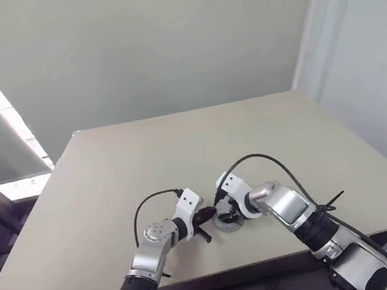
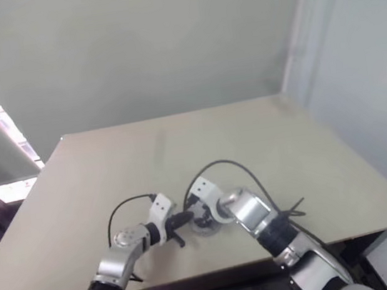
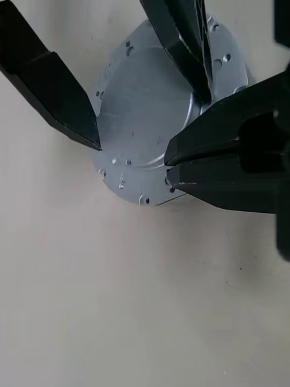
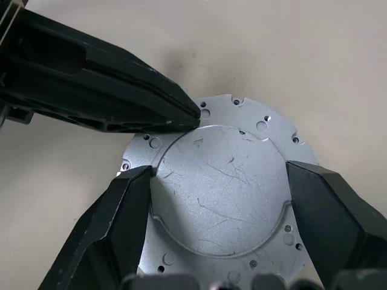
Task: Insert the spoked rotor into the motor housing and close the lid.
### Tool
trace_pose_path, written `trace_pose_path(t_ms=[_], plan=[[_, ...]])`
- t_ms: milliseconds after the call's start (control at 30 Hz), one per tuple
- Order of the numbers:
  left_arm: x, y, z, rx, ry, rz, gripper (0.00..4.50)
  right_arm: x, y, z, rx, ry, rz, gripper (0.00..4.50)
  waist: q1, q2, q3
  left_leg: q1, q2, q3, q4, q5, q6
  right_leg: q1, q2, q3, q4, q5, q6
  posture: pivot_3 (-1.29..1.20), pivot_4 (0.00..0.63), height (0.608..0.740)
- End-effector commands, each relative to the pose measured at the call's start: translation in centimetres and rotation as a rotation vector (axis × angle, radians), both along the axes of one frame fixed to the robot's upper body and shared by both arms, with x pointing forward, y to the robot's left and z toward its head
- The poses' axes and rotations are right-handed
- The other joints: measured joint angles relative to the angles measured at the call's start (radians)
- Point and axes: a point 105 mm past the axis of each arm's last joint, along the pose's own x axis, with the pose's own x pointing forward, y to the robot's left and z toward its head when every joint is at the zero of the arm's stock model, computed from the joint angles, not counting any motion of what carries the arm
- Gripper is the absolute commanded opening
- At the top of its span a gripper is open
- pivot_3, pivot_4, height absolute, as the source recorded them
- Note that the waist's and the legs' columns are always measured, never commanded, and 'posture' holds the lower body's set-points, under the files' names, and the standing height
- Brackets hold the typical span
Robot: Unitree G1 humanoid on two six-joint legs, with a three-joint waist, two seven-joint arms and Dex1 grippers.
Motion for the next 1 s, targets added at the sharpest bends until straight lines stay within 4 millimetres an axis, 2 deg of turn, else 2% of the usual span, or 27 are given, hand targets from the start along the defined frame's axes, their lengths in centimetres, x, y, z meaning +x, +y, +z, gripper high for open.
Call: trace_pose_path(t_ms=[33, 100, 300, 433, 633, 833, 1000], plan=[[-1.2, -0.5, -1.7, 0.029, 0.074, -0.036, 0.00, -1.2, -1.4, -2.1, -0.044, 0.094, 0.002, 4.02, 0.000, 0.000, 0.000, 0.000, 0.000, 0.000, 0.000, 0.000, 0.000, 0.000, 0.000, 0.000, 0.000, 0.000, 0.000, 0.00, 0.000, 0.740], [-1.3, -0.7, -1.8, 0.031, 0.075, -0.046, 0.00, -1.3, -1.2, -1.9, -0.025, 0.097, 0.005, 4.48, -0.001, 0.000, 0.000, 0.001, 0.000, 0.000, 0.000, 0.000, 0.000, 0.000, 0.000, 0.000, 0.000, 0.000, 0.000, 0.00, 0.000, 0.740], [-1.3, -1.0, -1.8, 0.037, 0.073, -0.060, 0.00, -1.1, -1.1, -1.2, 0.025, 0.101, -0.011, 4.48, 0.000, 0.000, -0.001, 0.001, 0.000, -0.001, 0.000, 0.000, 0.000, 0.000, 0.000, -0.001, 0.000, 0.000, 0.000, 0.00, 0.000, 0.740], [-1.3, -1.1, -1.9, 0.040, 0.071, -0.069, 0.00, -0.4, -1.3, 0.2, 0.135, 0.135, -0.096, 4.48, 0.006, 0.000, -0.001, 0.001, 0.000, 0.000, 0.000, 0.000, 0.000, 0.000, 0.000, 0.000, 0.000, 0.000, 0.000, 0.00, 0.000, 0.740], [-1.3, -1.4, -1.9, 0.039, 0.067, -0.079, 0.00, 1.3, -3.7, 1.8, 0.310, 0.213, -0.293, 4.48, 0.018, 0.000, -0.001, -0.001, 0.000, 0.000, 0.000, 0.000, 0.000, 0.000, 0.000, 0.000, 0.000, 0.000, 0.000, 0.00, 0.000, 0.740], [-1.3, -1.4, -1.9, 0.042, 0.063, -0.086, 0.00, 2.3, -6.1, 1.7, 0.484, 0.325, -0.500, 4.48, 0.018, 0.001, 0.000, -0.004, 0.000, 0.000, 0.000, 0.000, 0.000, -0.003, 0.000, 0.000, 0.000, 0.000, 0.000, 0.00, 0.000, 0.740], [-1.3, -1.3, -1.8, 0.044, 0.060, -0.090, 0.00, 3.0, -6.9, 1.3, 0.668, 0.439, -0.648, 4.48, 0.018, 0.001, 0.000, -0.004, 0.000, 0.001, 0.000, 0.000, 0.000, -0.003, 0.000, 0.000, 0.000, 0.000, 0.000, 0.00, 0.000, 0.740]])
